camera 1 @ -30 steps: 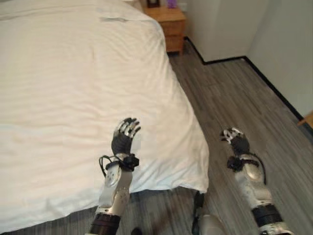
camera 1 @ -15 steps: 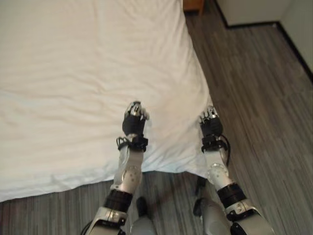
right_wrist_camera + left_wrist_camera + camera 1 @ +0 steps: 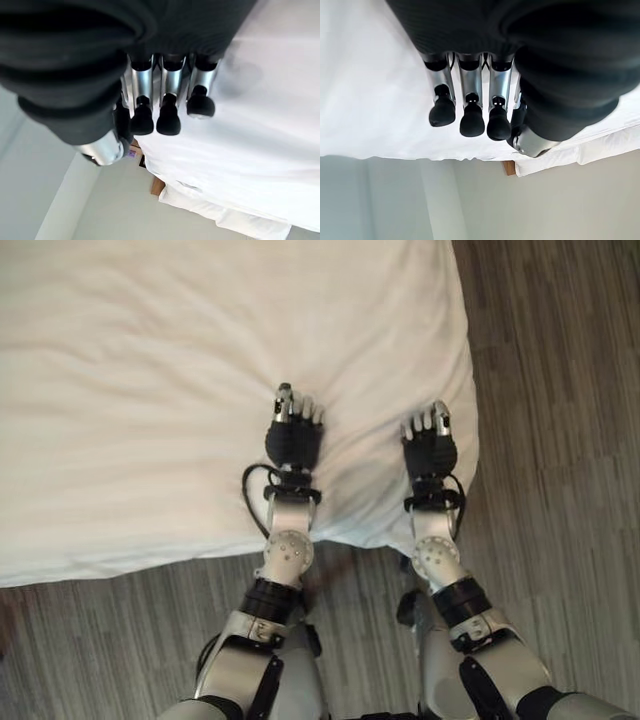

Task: Making the bed.

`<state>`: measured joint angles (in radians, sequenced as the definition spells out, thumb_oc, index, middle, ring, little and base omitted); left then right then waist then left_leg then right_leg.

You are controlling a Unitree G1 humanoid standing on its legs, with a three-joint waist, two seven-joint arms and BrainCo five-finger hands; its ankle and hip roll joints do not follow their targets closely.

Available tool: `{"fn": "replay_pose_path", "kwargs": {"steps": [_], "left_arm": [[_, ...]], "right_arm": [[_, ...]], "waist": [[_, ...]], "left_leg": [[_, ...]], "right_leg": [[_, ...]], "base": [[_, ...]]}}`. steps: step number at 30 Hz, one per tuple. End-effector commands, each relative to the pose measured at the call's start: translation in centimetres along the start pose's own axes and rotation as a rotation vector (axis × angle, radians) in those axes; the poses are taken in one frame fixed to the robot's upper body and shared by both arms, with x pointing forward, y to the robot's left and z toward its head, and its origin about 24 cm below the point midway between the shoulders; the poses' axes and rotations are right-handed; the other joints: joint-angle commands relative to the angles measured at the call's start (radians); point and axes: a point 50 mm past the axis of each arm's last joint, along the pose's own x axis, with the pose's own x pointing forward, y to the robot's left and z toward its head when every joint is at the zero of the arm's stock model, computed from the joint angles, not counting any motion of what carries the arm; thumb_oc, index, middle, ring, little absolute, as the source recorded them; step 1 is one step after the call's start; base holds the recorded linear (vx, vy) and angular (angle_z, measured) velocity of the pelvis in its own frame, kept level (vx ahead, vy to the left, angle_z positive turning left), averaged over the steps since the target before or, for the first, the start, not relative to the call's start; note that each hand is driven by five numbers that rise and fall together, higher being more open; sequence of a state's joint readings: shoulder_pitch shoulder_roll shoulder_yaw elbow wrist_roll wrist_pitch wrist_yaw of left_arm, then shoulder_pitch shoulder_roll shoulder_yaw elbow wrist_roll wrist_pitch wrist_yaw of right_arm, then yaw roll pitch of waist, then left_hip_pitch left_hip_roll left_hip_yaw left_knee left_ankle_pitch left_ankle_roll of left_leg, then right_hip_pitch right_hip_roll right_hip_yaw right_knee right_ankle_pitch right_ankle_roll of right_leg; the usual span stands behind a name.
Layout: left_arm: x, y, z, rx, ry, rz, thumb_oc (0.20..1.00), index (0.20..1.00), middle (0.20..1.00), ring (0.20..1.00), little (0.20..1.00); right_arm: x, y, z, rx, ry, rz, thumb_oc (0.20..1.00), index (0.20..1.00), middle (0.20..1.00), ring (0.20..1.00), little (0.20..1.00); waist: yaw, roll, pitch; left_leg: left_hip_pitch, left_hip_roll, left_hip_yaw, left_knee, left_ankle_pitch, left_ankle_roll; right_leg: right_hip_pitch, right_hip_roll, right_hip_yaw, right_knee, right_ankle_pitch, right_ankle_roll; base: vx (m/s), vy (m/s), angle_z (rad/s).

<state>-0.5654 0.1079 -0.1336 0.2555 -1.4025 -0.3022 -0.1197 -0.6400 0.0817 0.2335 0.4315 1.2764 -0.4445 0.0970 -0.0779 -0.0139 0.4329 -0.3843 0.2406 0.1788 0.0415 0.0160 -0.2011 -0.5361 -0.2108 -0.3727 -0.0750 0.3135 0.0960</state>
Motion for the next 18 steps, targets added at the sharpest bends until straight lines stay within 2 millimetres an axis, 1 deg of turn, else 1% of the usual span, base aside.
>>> {"fn": "replay_pose_path", "kwargs": {"steps": [1,3,5,8,10,12,13,14,15,16,17,18], "left_arm": [[-5.5,8.9,-1.1,0.073,0.16,0.447,0.2,0.2,0.2,0.2,0.2],[-7.4,10.8,-0.1,0.146,0.178,0.528,0.2,0.2,0.2,0.2,0.2],[-10.0,12.5,1.3,0.235,0.202,0.594,0.2,0.2,0.2,0.2,0.2],[-15.5,15.3,3.5,0.347,0.254,0.742,0.2,0.2,0.2,0.2,0.2],[-19.5,16.8,4.9,0.434,0.305,0.857,0.2,0.2,0.2,0.2,0.2],[-22.5,17.6,5.6,0.502,0.374,0.93,0.2,0.2,0.2,0.2,0.2],[-23.7,17.9,6.2,0.54,0.401,0.961,0.2,0.2,0.2,0.2,0.2],[-23.8,17.9,6.1,0.54,0.403,0.96,0.2,0.2,0.2,0.2,0.2],[-22.0,17.9,5.3,0.618,0.396,0.966,0.2,0.2,0.2,0.2,0.2],[-20.2,17.5,4.0,0.662,0.426,0.894,0.2,0.2,0.2,0.2,0.2],[-19.4,17.4,3.3,0.696,0.489,0.858,0.2,0.2,0.2,0.2,0.2],[-18.6,17.6,3.6,0.722,0.488,0.867,0.2,0.2,0.2,0.2,0.2]], "right_arm": [[-2.4,-4.2,-3.7,0.096,0.174,-0.309,0.2,0.2,0.2,0.2,0.2],[-2.4,-4.9,-2.8,0.072,0.147,-0.331,0.2,0.2,0.2,0.2,0.2],[-3.1,-6.4,-1.6,0.048,0.118,-0.383,0.2,0.2,0.2,0.2,0.2],[-5.1,-9.4,0.5,-0.005,0.086,-0.494,0.2,0.2,0.2,0.2,0.2],[-6.6,-11.4,2.1,-0.062,0.071,-0.569,0.2,0.2,0.2,0.2,0.2],[-8.1,-13.2,4.0,-0.139,0.058,-0.642,0.2,0.2,0.2,0.2,0.2],[-8.9,-14.1,5.1,-0.171,0.046,-0.683,0.2,0.2,0.2,0.2,0.2],[-8.9,-14.2,5.1,-0.172,0.046,-0.683,0.2,0.2,0.2,0.2,0.2],[-10.1,-14.9,5.0,-0.245,0.094,-0.719,0.2,0.2,0.2,0.2,0.2],[-11.4,-15.5,4.7,-0.257,0.112,-0.749,0.2,0.2,0.2,0.2,0.2],[-11.8,-16.0,5.5,-0.298,0.109,-0.769,0.2,0.2,0.2,0.2,0.2],[-12.3,-16.7,6.4,-0.354,0.117,-0.796,0.2,0.2,0.2,0.2,0.2]], "waist": [[0.016,0.014,0.067],[0.011,0.027,0.077],[0.01,0.044,0.084],[0.008,0.067,0.078],[0.008,0.076,0.068],[0.004,0.08,0.054],[0.001,0.081,0.048],[0.002,0.081,0.049],[-0.026,0.063,0.027],[-0.034,0.053,0.022],[-0.037,0.046,0.007],[-0.04,0.041,-0.01]], "left_leg": [[-0.041,0.007,0.1,-0.129,0.152,-0.038],[-0.033,0.001,0.104,-0.129,0.152,-0.037],[-0.022,-0.004,0.106,-0.129,0.152,-0.034],[0.006,-0.011,0.112,-0.129,0.147,-0.028],[0.031,-0.014,0.118,-0.129,0.143,-0.024],[0.056,-0.018,0.126,-0.129,0.139,-0.02],[0.071,-0.018,0.13,-0.129,0.136,-0.019],[0.074,-0.018,0.13,-0.129,0.135,-0.019],[0.107,-0.015,0.142,-0.129,0.127,-0.021],[0.129,-0.015,0.15,-0.129,0.118,-0.02],[0.144,-0.015,0.154,-0.129,0.113,-0.018],[0.167,-0.017,0.158,-0.129,0.106,-0.017]], "right_leg": [[0.037,-0.049,0.091,-0.005,-0.08,0.142],[0.039,-0.056,0.088,-0.004,-0.077,0.142],[0.048,-0.062,0.085,-0.004,-0.076,0.14],[0.069,-0.069,0.084,-0.004,-0.079,0.139],[0.089,-0.073,0.085,-0.004,-0.083,0.139],[0.112,-0.076,0.086,-0.005,-0.09,0.139],[0.121,-0.078,0.085,-0.004,-0.092,0.138],[0.124,-0.078,0.085,-0.005,-0.093,0.139],[0.144,-0.077,0.091,-0.004,-0.097,0.14],[0.157,-0.076,0.098,-0.004,-0.1,0.14],[0.17,-0.073,0.101,-0.005,-0.102,0.14],[0.187,-0.068,0.105,-0.005,-0.105,0.141]], "base": [[-0.01,0.011,-0.1],[-0.01,0.038,-0.04],[0.0,0.044,0.0],[0.02,0.052,-0.02],[0.04,0.047,-0.1],[0.05,0.039,-0.08],[0.04,0.023,-0.04],[0.08,0.04,-0.03],[0.11,0.051,-0.01],[0.14,0.042,0.01],[0.13,0.0,-0.05],[0.13,-0.032,-0.13]]}}
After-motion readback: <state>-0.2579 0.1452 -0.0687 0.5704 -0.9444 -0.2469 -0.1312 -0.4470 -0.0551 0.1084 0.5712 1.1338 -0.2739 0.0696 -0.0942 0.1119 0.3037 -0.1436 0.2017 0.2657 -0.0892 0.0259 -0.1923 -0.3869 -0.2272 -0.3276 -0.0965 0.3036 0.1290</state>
